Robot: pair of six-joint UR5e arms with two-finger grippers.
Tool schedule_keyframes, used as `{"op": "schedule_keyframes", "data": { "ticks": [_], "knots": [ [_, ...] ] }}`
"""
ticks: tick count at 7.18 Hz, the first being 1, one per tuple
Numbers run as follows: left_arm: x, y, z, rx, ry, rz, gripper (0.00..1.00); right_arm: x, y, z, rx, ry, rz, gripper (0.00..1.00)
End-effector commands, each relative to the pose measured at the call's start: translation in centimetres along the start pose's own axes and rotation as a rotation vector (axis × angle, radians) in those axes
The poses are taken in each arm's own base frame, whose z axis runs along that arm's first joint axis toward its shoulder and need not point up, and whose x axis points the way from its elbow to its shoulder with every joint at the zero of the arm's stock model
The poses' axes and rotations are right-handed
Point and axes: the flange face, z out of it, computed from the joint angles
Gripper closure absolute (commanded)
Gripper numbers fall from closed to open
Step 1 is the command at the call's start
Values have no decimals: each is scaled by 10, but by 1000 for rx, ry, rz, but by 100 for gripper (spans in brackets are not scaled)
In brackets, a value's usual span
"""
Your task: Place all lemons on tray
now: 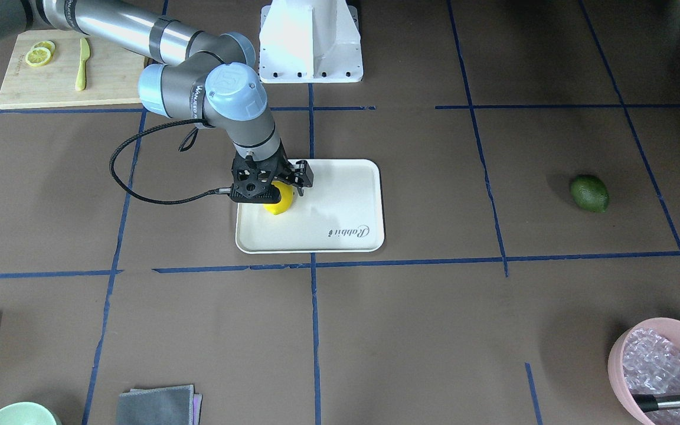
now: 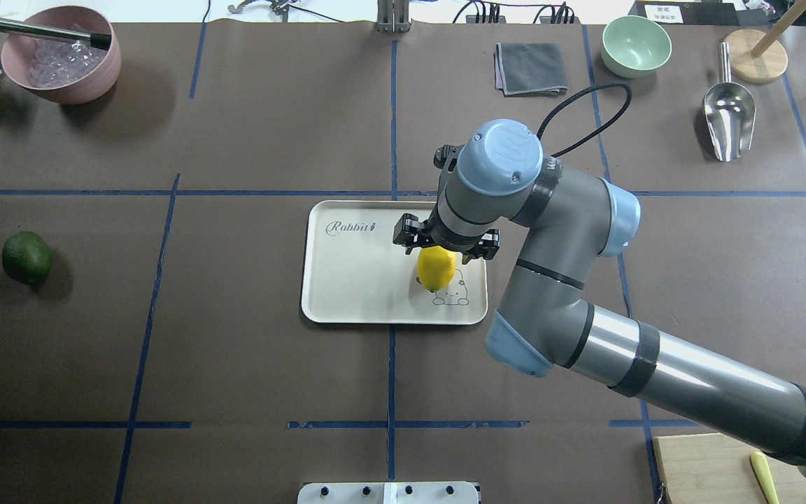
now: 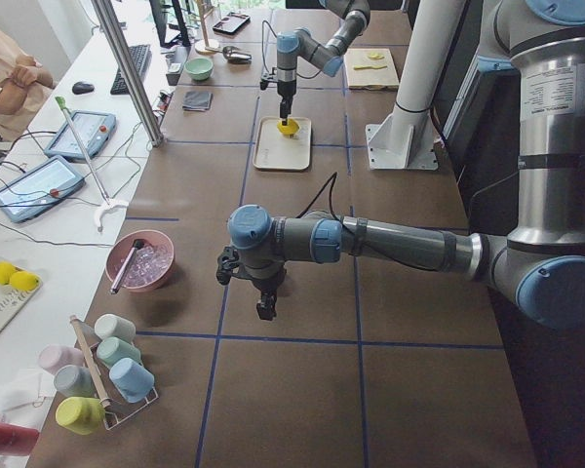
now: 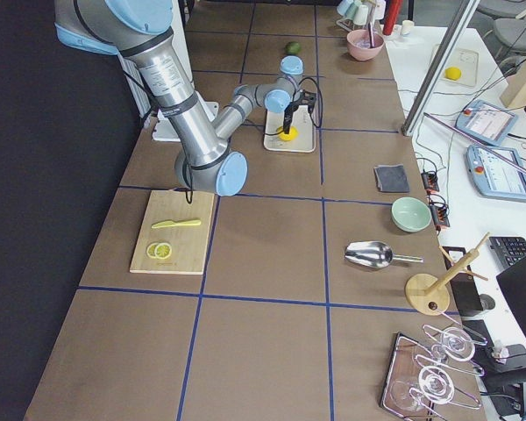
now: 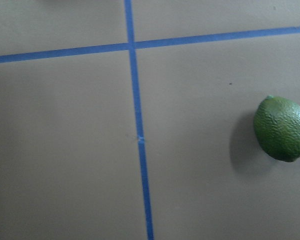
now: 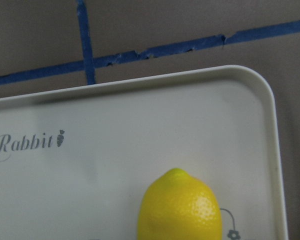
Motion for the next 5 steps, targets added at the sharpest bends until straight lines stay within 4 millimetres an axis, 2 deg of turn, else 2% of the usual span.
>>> {"op": "schedule_keyframes", "data": {
  "ticks": [1,2,3,4,5],
  "knots": [
    [38,-13,27,-12,37,-62,0,67,-16,-83,-24,-85,44,0],
    [69,-18,52,-7,42,-91,0,117,-37,-129,-28,-118,93,0],
    [80,-23,65,28,25,-88,0,165,-56,-159,-26,-128,102,0],
    [88,-25,87,51,9,-115,0,226,-74,-183,-17,-125,66,0],
    [92,-27,98,91,9,-117,0,278,-86,-197,-8,-115,18,0]
  ]
}}
